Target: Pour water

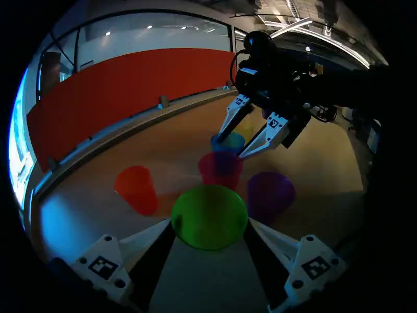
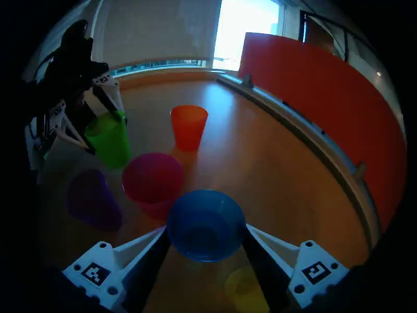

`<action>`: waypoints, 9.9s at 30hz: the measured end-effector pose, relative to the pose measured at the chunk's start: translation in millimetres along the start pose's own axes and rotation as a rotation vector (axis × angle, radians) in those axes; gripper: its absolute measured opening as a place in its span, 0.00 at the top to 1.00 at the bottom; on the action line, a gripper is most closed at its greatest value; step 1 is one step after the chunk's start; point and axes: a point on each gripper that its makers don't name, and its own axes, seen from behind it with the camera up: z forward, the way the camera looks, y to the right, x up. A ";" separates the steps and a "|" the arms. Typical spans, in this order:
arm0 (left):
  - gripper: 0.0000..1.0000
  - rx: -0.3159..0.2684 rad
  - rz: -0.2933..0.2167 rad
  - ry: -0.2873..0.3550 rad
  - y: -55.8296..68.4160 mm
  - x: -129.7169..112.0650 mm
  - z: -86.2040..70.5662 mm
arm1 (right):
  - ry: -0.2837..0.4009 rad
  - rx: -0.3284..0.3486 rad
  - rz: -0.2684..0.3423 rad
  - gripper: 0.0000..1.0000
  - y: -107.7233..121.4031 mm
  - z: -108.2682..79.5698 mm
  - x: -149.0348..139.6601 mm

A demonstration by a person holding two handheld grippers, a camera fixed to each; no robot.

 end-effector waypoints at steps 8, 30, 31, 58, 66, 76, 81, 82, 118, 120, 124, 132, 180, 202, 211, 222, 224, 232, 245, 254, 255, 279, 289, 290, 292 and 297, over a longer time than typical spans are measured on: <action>0.14 0.010 -0.006 0.008 -1.5 2.2 -3.2 | 0.026 -0.005 0.023 0.08 -1.4 -2.3 3.7; 0.14 0.063 -0.001 0.101 4.8 42.0 -29.4 | 0.238 -0.100 0.077 0.09 -10.9 -69.3 56.3; 0.14 0.066 -0.001 0.108 5.6 44.4 -31.0 | 0.252 -0.105 0.080 0.09 -12.6 -73.7 59.0; 0.14 0.134 -0.056 0.305 14.0 98.3 -66.6 | 0.472 -0.201 0.160 0.09 -37.9 -141.7 86.5; 0.14 0.123 -0.053 0.305 22.3 99.3 -65.1 | 0.520 -0.216 0.179 0.09 -41.2 -151.2 89.0; 0.14 0.135 -0.051 0.327 20.5 105.4 -73.9 | 0.563 -0.233 0.177 0.09 -44.3 -157.5 95.9; 0.14 0.148 -0.058 0.351 16.5 109.1 -78.5 | 0.580 -0.240 0.174 0.09 -46.4 -158.7 99.8; 0.14 0.147 -0.062 0.356 16.3 109.8 -79.1 | 0.582 -0.241 0.174 0.09 -46.9 -158.9 100.4; 0.14 0.170 -0.084 0.429 8.1 126.7 -90.8 | 0.605 -0.250 0.185 0.09 -49.4 -159.6 107.2; 0.14 0.172 -0.085 0.430 7.5 127.4 -91.1 | 0.605 -0.250 0.185 0.09 -49.3 -159.5 107.1; 0.14 0.176 -0.086 0.434 6.4 128.2 -91.2 | 0.604 -0.249 0.183 0.09 -49.5 -159.2 108.0; 0.13 0.173 -0.085 0.440 6.9 130.5 -91.4 | 0.606 -0.249 0.180 0.09 -48.9 -159.2 109.2; 0.14 0.136 -0.088 0.435 15.4 127.3 -89.2 | 0.602 -0.254 0.125 0.09 -47.9 -170.7 121.1; 0.14 0.093 -0.086 0.386 26.2 105.7 -73.0 | 0.530 -0.231 -0.063 0.09 -53.4 -174.6 141.7; 0.14 0.087 -0.083 0.382 29.5 101.7 -67.8 | 0.521 -0.243 -0.123 0.09 -49.3 -177.7 151.3; 0.15 0.075 -0.078 0.378 34.0 98.9 -61.1 | 0.510 -0.240 -0.194 0.09 -50.1 -179.0 161.6; 0.14 0.069 -0.078 0.378 35.6 98.4 -59.8 | 0.508 -0.240 -0.207 0.09 -50.4 -178.9 163.7; 0.15 0.054 -0.074 0.370 39.9 93.4 -54.3 | 0.500 -0.239 -0.260 0.09 -53.2 -177.9 170.9; 0.15 0.020 -0.074 0.368 51.1 90.3 -44.9 | 0.498 -0.235 -0.339 0.09 -59.1 -175.0 183.7; 0.14 0.005 -0.067 0.367 58.9 90.5 -41.5 | 0.485 -0.239 -0.385 0.08 -59.0 -173.7 186.4; 0.14 0.003 -0.067 0.367 59.7 90.8 -41.4 | 0.484 -0.240 -0.389 0.09 -58.8 -173.8 186.6; 0.15 -0.051 -0.049 0.367 81.6 91.4 -32.6 | 0.463 -0.263 -0.495 0.09 -58.7 -174.4 192.4; 0.15 -0.062 -0.044 0.372 87.1 92.9 -31.0 | 0.452 -0.273 -0.535 0.09 -56.6 -172.3 194.1; 0.15 -0.063 -0.044 0.372 87.8 93.1 -30.9 | 0.450 -0.274 -0.541 0.09 -56.8 -172.0 194.2; 0.15 -0.066 -0.044 0.373 88.8 93.4 -30.9 | 0.448 -0.276 -0.549 0.09 -56.8 -171.5 194.6; 0.15 -0.072 -0.043 0.378 92.0 95.1 -31.2 | 0.444 -0.282 -0.570 0.09 -57.0 -171.0 196.3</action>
